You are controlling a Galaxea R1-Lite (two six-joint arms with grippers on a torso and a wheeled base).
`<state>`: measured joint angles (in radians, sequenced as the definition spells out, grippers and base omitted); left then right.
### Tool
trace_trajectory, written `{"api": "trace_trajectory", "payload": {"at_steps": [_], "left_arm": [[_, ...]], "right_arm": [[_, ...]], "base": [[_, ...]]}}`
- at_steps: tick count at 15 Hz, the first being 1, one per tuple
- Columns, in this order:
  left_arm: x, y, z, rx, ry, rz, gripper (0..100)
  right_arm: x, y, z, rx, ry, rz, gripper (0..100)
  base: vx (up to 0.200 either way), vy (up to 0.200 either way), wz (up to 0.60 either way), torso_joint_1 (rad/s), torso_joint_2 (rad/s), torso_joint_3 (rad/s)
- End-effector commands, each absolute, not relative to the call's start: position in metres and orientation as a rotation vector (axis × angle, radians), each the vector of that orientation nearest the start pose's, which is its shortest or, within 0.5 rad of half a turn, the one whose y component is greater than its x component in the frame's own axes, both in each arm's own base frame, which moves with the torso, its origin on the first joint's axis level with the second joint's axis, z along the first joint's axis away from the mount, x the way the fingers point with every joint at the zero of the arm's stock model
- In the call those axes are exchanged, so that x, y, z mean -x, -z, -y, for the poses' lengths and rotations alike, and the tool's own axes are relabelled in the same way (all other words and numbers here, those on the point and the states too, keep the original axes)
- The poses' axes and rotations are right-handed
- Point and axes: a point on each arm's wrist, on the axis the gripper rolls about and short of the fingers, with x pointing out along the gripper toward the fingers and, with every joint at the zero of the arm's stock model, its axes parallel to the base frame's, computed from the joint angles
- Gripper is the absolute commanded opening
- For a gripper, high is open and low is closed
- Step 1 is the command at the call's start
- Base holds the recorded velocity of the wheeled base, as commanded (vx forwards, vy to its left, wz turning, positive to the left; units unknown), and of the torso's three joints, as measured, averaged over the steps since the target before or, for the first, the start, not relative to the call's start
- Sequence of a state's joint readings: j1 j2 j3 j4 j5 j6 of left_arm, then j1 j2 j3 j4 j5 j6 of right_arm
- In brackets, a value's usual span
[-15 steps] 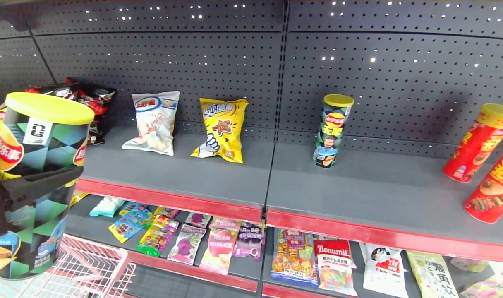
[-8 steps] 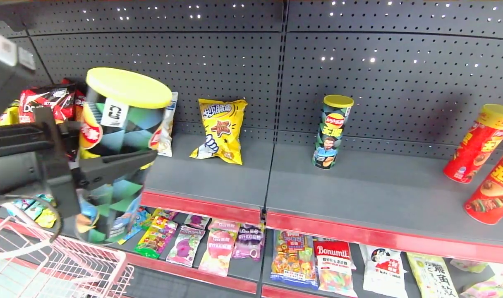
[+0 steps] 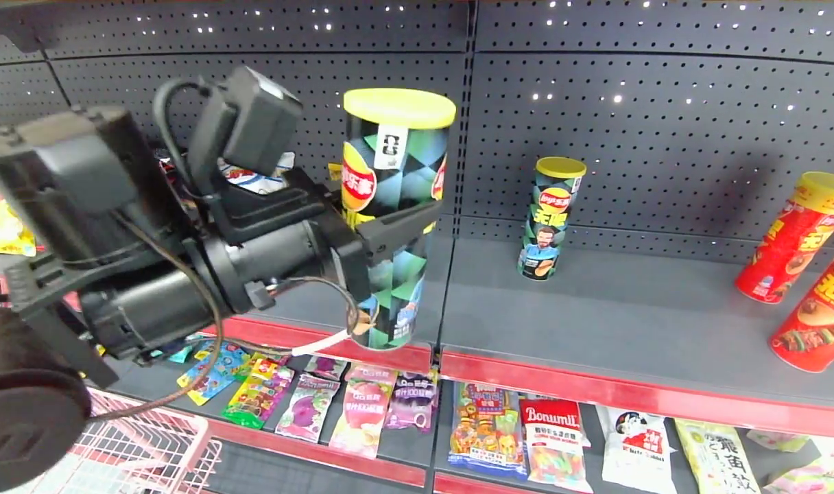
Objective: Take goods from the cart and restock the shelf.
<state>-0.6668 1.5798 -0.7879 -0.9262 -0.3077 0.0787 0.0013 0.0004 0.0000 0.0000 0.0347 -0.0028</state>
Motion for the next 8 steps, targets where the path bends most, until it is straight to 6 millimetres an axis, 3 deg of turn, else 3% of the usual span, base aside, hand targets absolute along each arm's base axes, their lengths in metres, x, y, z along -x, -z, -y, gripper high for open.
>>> {"api": "trace_trajectory", "payload": {"at_steps": [1,3,5,8], "left_arm": [[-0.216,-0.222,0.189,-0.014,0.928,0.075,0],[-0.206,-0.238,0.17,-0.04,0.869,0.031,0],[-0.195,-0.257,0.138,-0.149,0.797,-0.029,0],[-0.18,-0.264,0.107,-0.167,0.718,-0.071,0]], "right_arm": [[0.023,-0.075,-0.001,0.003,-0.037,0.0,100],[0.023,-0.076,-0.001,0.005,-0.037,-0.001,100],[0.023,-0.076,-0.001,0.005,-0.037,-0.001,100],[0.023,-0.076,-0.001,0.028,-0.034,-0.003,100]], "base": [[0.0,0.0,0.0,0.0,0.0,0.0],[0.0,0.0,0.0,0.0,0.0,0.0],[0.0,0.0,0.0,0.0,0.0,0.0],[0.0,0.0,0.0,0.0,0.0,0.0]]}}
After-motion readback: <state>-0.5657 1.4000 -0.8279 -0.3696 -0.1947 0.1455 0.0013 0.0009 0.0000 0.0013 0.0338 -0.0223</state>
